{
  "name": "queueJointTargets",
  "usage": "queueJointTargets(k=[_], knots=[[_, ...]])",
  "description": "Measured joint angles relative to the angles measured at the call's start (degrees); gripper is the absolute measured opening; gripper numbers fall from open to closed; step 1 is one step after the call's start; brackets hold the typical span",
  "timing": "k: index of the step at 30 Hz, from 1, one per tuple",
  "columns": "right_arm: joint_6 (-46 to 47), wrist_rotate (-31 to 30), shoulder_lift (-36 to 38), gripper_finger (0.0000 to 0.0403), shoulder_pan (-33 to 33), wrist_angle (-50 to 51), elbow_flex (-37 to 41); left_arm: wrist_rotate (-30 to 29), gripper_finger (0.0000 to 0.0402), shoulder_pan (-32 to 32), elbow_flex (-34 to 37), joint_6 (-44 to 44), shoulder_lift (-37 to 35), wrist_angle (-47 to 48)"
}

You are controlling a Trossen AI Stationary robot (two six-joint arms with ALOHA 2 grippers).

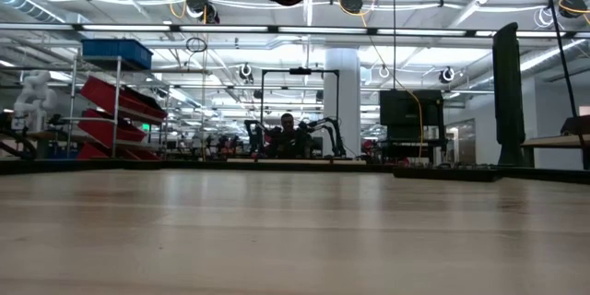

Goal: Coil cords
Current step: Coil the red wire into the spool

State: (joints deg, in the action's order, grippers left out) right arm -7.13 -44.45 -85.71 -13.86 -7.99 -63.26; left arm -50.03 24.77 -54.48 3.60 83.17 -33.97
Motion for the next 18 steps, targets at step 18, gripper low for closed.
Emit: queueJointTargets(k=[18], knots=[[-5.15,14.58,0.0,0.0,-0.14,3.59,0.0,0.36,0.0,6.42,-0.04,1.67,-7.27,32.43]])
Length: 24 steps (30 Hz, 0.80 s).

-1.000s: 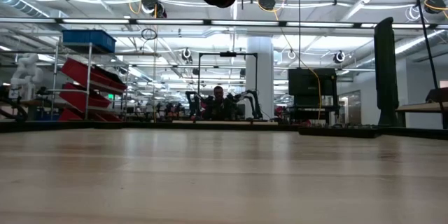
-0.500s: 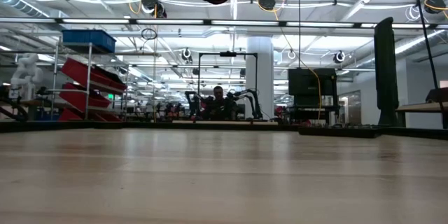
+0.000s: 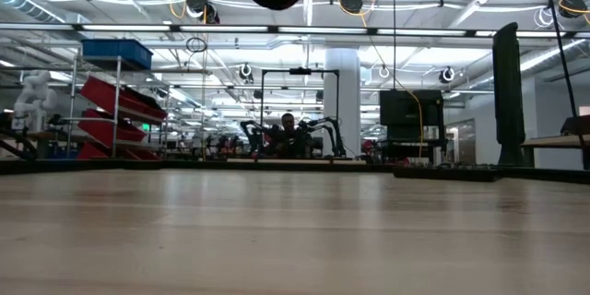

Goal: Coil cords
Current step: Coil the red wire into the spool

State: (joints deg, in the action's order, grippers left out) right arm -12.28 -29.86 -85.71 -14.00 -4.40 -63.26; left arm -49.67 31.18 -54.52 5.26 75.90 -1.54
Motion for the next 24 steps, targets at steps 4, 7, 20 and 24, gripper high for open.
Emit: queueJointTargets(k=[4,7,20,24], knots=[[-1.35,1.67,0.0,0.0,-0.7,2.9,0.0,0.42,0.0,0.77,0.0,0.22,-0.02,7.34],[-1.96,2.79,-0.02,0.0,-1.49,5.31,0.0,0.42,0.0,1.69,0.0,1.83,0.0,10.89],[-3.77,9.24,-0.21,0.0,-2.68,5.58,0.0,6.91,0.0,2.36,0.0,3.23,0.34,13.11],[-4.46,9.22,-0.57,0.0,-2.95,5.32,0.02,7.76,0.0,2.33,0.0,4.56,1.62,13.53]])
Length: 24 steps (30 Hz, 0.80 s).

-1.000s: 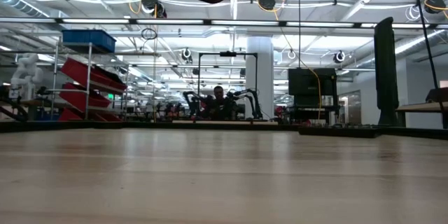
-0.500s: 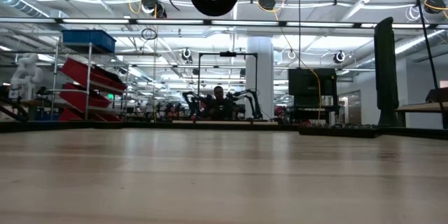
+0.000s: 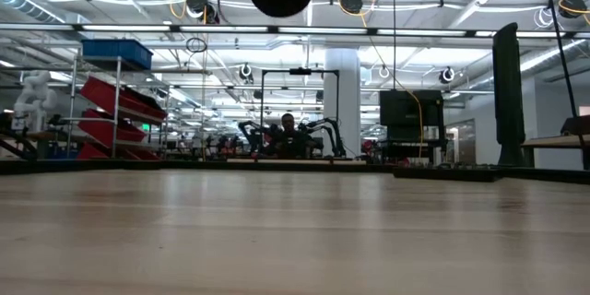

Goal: Coil cords
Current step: Coil the red wire into the spool

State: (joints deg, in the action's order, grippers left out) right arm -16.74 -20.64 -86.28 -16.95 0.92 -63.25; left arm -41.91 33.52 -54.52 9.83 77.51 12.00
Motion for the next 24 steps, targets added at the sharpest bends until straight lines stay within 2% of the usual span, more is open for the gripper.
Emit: queueJointTargets(k=[11,17,24], knots=[[-2.97,-0.52,-5.66,0.0,-0.44,-1.72,0.05,0.46,0.0,-1.95,0.0,1.52,3.68,2.61],[-8.18,-7.95,-9.47,0.0,-1.3,-4.36,0.05,3.79,0.0,-3.62,0.02,2.82,6.47,3.16],[-9.51,-12.27,-11.72,0.0,-2.01,-4.59,0.05,2.89,0.0,-5.96,0.07,2.97,9.23,6.12]])
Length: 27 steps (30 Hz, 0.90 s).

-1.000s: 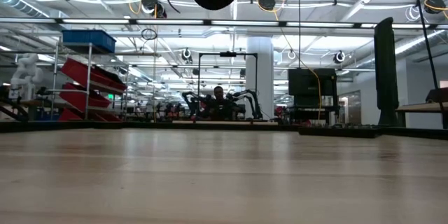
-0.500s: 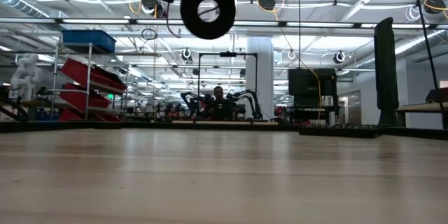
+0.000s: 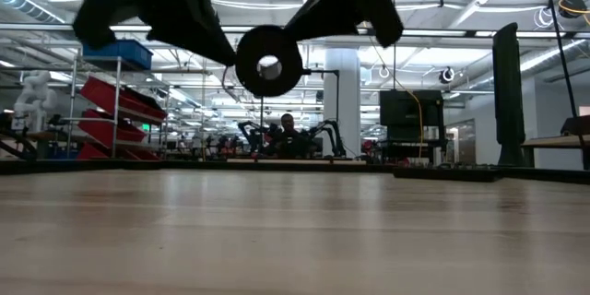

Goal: Coil cords
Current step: Coil the red wire into the spool

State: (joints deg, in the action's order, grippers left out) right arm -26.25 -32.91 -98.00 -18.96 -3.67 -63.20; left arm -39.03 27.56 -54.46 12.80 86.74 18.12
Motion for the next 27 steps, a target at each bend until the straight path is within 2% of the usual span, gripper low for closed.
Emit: queueJointTargets(k=[11,17,21,27], knots=[[-7.36,-12.25,-6.81,0.0,-1.05,-2.05,-0.02,-0.01,0.0,-3.77,0.0,-0.32,3.69,-0.18],[-8.2,-14.2,-9.32,0.0,-1.02,-2.03,-0.02,0.08,0.0,-5.98,0.0,-0.39,3.93,-0.23],[-8.95,-15.1,-10.27,0.0,-1.02,-1.96,0.0,4.49,0.0,-7.88,0.0,-0.45,3.93,-1.16],[-8.95,-14.9,-10.77,0.0,-1.02,-1.68,-0.02,7.0,0.0,-9.81,0.0,-0.44,3.93,-1.28]])
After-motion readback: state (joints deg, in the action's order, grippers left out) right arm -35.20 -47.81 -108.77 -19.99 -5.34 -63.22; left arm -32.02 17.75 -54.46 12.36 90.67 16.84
